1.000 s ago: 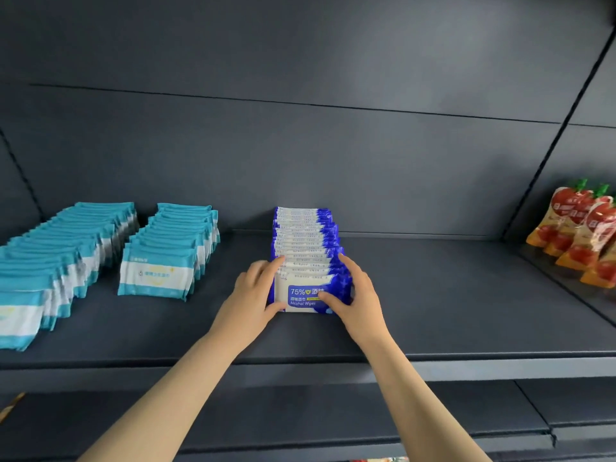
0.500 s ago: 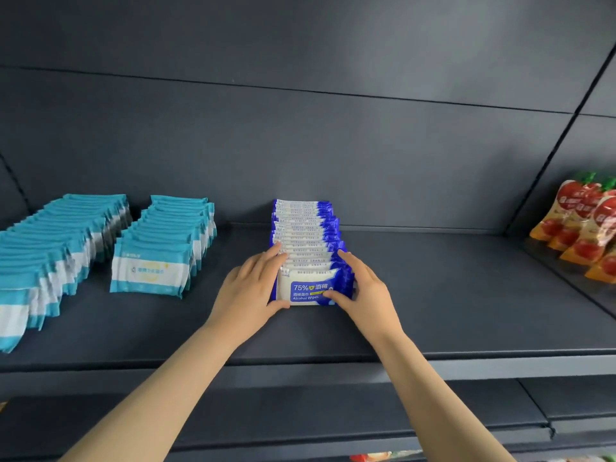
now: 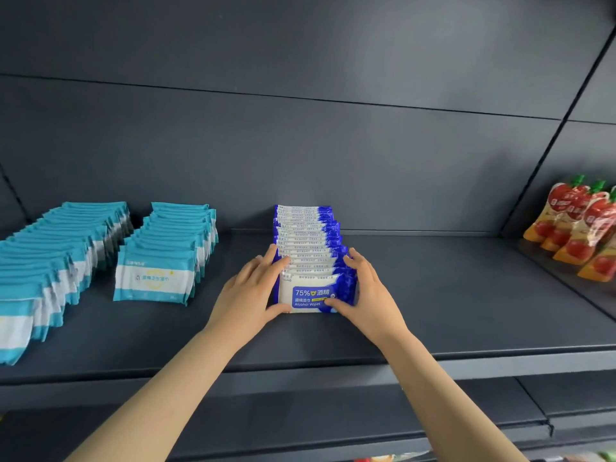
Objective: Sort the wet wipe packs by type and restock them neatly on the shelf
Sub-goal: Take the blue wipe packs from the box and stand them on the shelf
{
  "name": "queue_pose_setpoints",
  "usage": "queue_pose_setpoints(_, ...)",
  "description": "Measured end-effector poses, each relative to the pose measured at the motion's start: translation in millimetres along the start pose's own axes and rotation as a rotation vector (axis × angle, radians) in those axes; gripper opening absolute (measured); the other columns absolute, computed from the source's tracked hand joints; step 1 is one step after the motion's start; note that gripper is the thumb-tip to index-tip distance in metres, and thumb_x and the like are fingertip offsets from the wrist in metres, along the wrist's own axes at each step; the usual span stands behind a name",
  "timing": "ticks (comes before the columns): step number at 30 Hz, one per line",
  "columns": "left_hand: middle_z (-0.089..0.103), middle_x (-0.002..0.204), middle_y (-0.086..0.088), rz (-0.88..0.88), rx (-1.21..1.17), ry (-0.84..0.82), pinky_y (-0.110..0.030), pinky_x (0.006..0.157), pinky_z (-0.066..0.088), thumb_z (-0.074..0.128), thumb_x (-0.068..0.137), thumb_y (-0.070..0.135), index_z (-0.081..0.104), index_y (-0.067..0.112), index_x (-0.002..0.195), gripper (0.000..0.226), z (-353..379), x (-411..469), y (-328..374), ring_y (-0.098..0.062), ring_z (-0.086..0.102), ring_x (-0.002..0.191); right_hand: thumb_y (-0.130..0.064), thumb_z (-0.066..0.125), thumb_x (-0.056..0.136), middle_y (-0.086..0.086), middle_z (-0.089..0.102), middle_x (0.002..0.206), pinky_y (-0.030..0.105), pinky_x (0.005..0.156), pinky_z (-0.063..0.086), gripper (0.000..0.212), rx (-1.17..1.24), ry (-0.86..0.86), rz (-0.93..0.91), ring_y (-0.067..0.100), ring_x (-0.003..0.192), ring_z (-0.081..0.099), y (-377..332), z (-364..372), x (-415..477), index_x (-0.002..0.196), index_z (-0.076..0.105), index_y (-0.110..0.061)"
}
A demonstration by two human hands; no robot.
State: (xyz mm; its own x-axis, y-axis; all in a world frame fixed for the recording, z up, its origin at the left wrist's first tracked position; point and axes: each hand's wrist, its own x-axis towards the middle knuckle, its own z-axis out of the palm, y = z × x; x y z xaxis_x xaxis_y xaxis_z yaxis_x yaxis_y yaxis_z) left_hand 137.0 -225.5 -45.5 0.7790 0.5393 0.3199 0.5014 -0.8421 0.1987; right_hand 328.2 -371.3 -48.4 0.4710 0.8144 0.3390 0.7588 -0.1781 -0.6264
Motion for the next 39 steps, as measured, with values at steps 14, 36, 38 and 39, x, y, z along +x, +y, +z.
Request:
queue_pose_setpoints(14,0.012,0.164,0.01,0.006,0.02,0.037,-0.041,0.106,0.041,0.065,0.086,0.054,0.018,0.024,0.154,0.088,4,10,-6,-0.019,0.025,0.147,-0.037,0.08,0.08,-0.002,0.044,0.153,0.043,0.115,0.02,0.072,-0.493,0.116,-0.324,0.031,0.145,0.033,1,18,9,0.144,0.049,-0.029)
queue_pose_setpoints(36,0.045,0.144,-0.008,-0.261,0.055,0.393,-0.043,0.077,0.058,0.07,0.088,0.016,0.042,0.02,0.146,0.065,-29,-74,-47,-0.031,0.053,0.119,-0.033,0.089,0.068,0.012,0.054,0.137,0.05,0.091,0.047,0.076,-0.559,0.35,-0.247,0.033,0.12,0.043,-30,40,-21,0.137,0.058,-0.023)
queue_pose_setpoints(38,0.042,0.143,-0.008,-0.339,0.049,0.384,-0.043,0.068,0.059,0.07,0.087,0.011,0.04,0.022,0.148,0.069,-37,-83,-67,-0.032,0.051,0.117,-0.027,0.088,0.07,0.011,0.053,0.131,0.046,0.082,0.054,0.073,-0.463,0.32,-0.204,0.031,0.109,0.047,-38,49,-26,0.137,0.058,-0.024)
queue_pose_setpoints(39,0.039,0.145,-0.007,-0.374,0.056,0.36,-0.043,0.066,0.058,0.07,0.087,0.01,0.038,0.024,0.15,0.072,-39,-84,-77,-0.033,0.048,0.119,-0.024,0.086,0.074,0.009,0.049,0.132,0.045,0.078,0.056,0.073,-0.408,0.281,-0.158,0.03,0.108,0.046,-43,53,-27,0.14,0.055,-0.027)
